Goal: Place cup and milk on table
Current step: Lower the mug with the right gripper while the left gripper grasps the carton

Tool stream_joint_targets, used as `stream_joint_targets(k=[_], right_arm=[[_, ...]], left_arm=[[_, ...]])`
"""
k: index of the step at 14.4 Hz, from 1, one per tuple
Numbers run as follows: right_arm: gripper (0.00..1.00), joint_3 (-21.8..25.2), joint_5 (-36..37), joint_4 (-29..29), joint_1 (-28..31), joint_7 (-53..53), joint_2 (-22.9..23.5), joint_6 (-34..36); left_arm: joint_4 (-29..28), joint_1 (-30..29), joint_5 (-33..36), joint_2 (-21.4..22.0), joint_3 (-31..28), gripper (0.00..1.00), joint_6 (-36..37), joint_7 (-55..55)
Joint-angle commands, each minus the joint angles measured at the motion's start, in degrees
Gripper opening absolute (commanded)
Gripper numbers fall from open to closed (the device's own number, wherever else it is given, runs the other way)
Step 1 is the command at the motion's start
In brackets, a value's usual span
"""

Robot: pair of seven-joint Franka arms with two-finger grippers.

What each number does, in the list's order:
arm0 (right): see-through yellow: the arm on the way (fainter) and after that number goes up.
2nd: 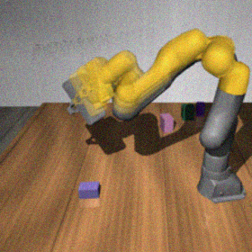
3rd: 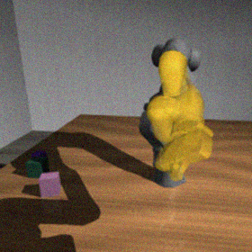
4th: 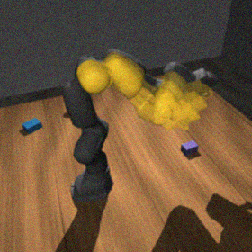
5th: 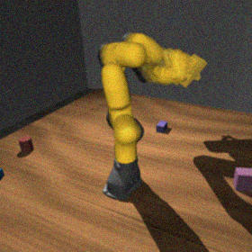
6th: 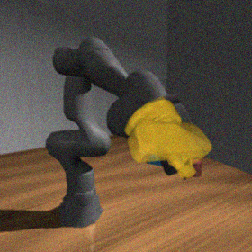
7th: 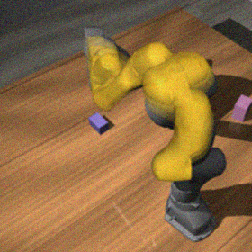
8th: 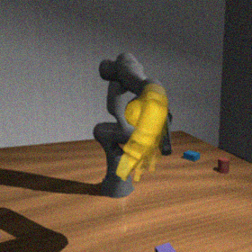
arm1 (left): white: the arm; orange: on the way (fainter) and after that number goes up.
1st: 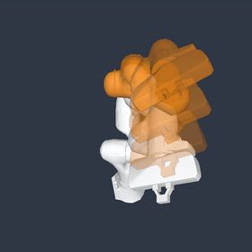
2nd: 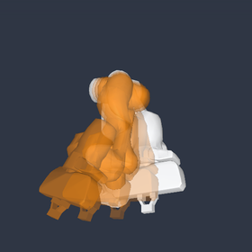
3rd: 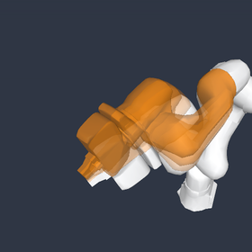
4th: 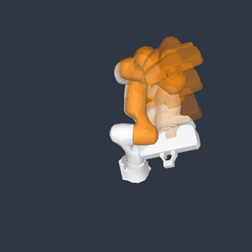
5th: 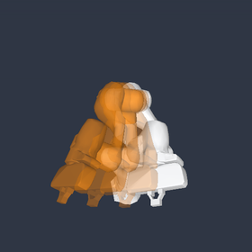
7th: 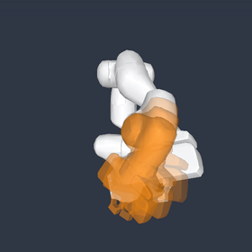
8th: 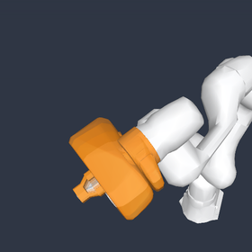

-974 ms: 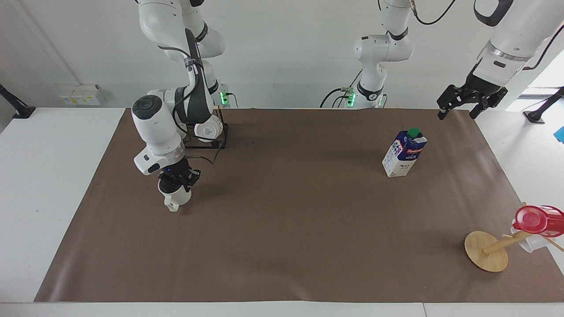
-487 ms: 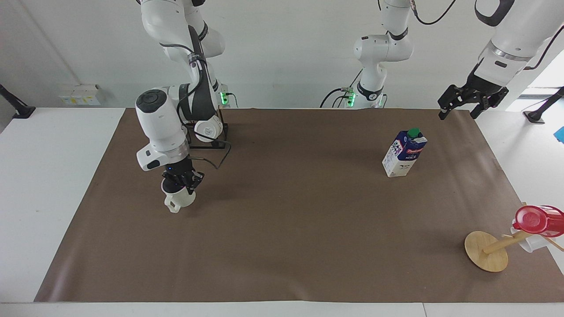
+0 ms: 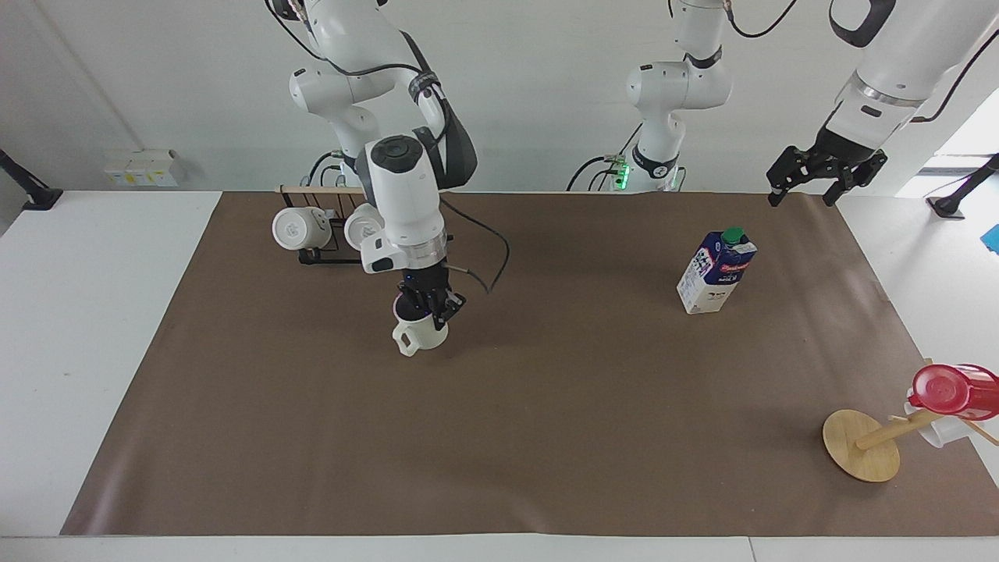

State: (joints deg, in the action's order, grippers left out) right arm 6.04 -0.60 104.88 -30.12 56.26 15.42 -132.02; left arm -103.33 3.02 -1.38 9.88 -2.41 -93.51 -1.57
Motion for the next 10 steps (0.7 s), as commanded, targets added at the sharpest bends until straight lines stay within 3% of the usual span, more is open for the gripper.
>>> stream_joint_targets(k=[1, 5, 10], right_arm=[[0.00, 0.29, 3.23, -2.05, -3.53, 6.74, 3.11, -0.34], [0.00, 0.12, 3.15, -2.05, -7.83, 9.83, 4.00, -1.31], [0.00, 0.12, 3.59, -2.05, -10.48, 14.93, 6.55, -4.11]], left_arm=[[-9.67, 3.04, 0.94, 5.14, -0.23, 1.00, -7.27, -0.28], [-14.95, 4.28, 0.94, 5.85, 0.03, 1.00, -12.21, -0.10], [-27.44, 3.93, 1.03, 12.00, 0.03, 1.00, -21.97, -0.10]])
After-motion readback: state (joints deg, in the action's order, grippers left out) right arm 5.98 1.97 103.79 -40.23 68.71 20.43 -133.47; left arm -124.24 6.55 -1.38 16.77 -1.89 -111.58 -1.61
